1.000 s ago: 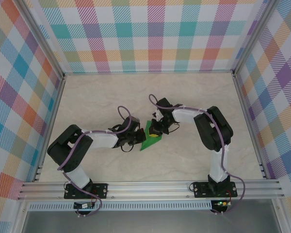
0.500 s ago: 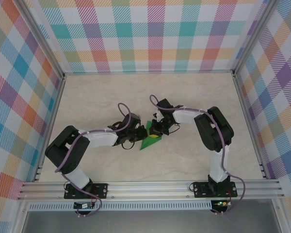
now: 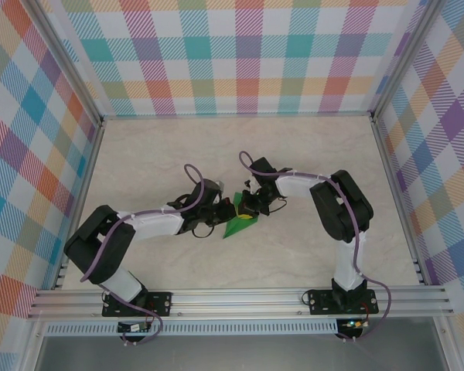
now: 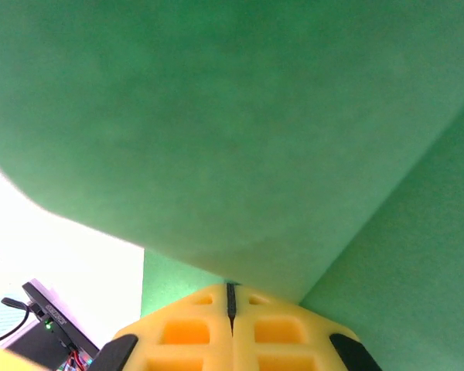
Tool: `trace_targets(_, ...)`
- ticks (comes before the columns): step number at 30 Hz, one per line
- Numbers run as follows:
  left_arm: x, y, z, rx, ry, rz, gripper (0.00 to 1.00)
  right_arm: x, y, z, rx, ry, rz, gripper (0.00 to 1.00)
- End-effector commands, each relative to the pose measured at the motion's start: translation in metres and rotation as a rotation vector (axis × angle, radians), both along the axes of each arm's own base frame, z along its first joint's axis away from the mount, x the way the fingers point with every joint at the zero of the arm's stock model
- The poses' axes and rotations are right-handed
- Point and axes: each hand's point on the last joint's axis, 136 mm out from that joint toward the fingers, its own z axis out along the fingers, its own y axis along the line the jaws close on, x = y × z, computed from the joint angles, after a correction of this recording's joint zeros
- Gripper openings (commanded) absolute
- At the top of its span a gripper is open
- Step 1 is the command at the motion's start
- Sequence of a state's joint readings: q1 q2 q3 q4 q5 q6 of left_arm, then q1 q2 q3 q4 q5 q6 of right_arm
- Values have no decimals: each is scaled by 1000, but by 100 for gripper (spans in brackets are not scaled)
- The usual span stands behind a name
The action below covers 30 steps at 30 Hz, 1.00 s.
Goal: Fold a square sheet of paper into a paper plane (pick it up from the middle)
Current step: Fourth fold the wing at the center of the table.
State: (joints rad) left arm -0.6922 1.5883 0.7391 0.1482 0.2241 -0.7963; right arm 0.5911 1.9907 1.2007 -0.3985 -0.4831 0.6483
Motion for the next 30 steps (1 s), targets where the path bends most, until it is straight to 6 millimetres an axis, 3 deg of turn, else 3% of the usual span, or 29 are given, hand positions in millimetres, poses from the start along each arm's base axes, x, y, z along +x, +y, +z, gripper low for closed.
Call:
trace_targets(1,-8,0,-12,-6,41,-4,1,-9,-20,-26,-123,23,-36,4)
trace_targets(30,-20,16,-50,110,125,13,0,-11,-32,-28,-178,28,-106,4)
